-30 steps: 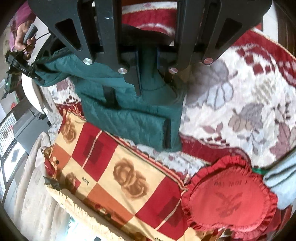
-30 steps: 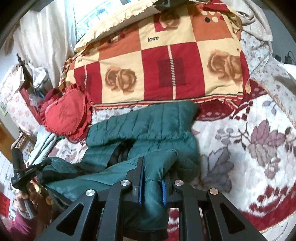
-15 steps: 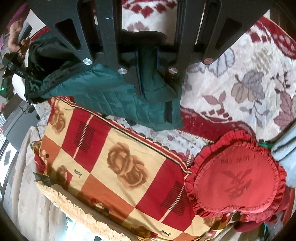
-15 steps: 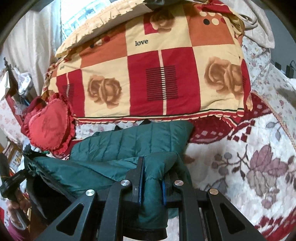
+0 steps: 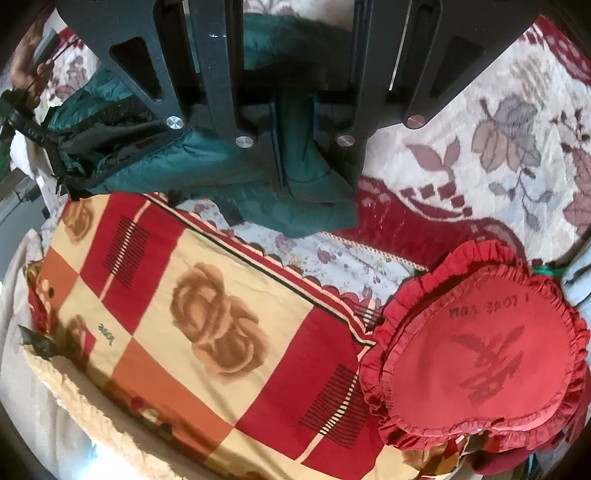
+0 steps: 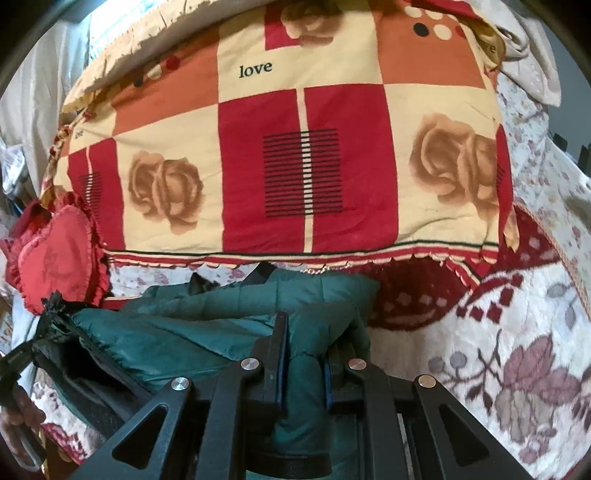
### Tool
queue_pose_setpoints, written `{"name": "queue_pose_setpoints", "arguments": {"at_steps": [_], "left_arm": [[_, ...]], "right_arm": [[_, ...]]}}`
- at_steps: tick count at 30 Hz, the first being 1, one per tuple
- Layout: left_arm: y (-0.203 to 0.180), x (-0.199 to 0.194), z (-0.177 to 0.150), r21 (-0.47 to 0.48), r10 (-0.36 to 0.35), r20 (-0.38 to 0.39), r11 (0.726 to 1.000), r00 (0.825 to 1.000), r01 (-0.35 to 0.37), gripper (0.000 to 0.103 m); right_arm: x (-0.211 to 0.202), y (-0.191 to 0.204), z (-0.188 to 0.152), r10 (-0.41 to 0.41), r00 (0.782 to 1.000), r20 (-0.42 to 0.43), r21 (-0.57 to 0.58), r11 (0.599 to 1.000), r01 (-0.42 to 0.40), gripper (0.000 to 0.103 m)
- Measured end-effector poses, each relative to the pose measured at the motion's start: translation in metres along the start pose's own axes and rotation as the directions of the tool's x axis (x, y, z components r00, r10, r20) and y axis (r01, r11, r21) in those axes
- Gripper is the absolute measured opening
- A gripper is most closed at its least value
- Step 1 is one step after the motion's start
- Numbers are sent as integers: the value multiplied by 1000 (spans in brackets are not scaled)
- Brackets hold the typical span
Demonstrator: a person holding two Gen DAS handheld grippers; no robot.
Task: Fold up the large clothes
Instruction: 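Lift the hem with both tools and fold it toward the collar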
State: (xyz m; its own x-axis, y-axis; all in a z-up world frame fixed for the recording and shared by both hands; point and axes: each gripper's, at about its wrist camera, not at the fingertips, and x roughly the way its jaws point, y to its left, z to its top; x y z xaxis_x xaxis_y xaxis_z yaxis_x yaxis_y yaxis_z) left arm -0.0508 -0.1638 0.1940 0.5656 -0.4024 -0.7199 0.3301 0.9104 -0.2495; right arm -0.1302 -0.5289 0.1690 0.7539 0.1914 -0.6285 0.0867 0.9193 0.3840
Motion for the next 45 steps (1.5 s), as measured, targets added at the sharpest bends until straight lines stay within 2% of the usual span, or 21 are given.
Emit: {"name": "queue_pose_setpoints", "arguments": {"at_steps": [6, 16, 21, 28, 33, 40, 42, 43, 44, 45], "left_arm": [[3, 40, 19, -32, 35, -41, 999, 999, -36, 12], [10, 98, 27, -71, 84, -91, 993, 992, -91, 12], [10, 118, 31, -72, 101, -97, 992, 990, -108, 12], [8, 138, 25, -67, 117, -96, 990, 988, -124, 14], [10, 136, 25, -67, 78, -81, 994, 994, -84, 15], [23, 113, 40, -159, -63, -108, 986, 992, 45, 23], [21, 103, 42, -146, -74, -97, 987, 993, 59, 27], [21, 100, 42, -143, -76, -92, 988, 993, 62, 31], [21, 96, 43, -143, -77, -86, 988, 993, 64, 35], [21, 92, 43, -150, -77, -78, 987, 994, 65, 39]], "right_arm": [[32, 0, 19, -25, 999, -20, 21, 999, 25, 13], [86, -4, 36, -41, 998, -48, 82, 996, 45, 13], [116, -13, 37, -44, 997, -57, 157, 986, 53, 13], [147, -20, 25, -63, 994, -89, 203, 976, 80, 14], [144, -33, 21, -2, 996, -89, 269, 963, 26, 25], [103, -24, 25, -1, 999, -45, 183, 983, 9, 38], [94, -22, 27, -4, 999, -32, 165, 986, 9, 57], [86, -22, 28, -35, 999, -10, 157, 987, 36, 82], [81, -21, 28, -56, 998, 16, 156, 986, 53, 86], [75, -21, 29, -65, 997, 36, 155, 986, 59, 86]]}}
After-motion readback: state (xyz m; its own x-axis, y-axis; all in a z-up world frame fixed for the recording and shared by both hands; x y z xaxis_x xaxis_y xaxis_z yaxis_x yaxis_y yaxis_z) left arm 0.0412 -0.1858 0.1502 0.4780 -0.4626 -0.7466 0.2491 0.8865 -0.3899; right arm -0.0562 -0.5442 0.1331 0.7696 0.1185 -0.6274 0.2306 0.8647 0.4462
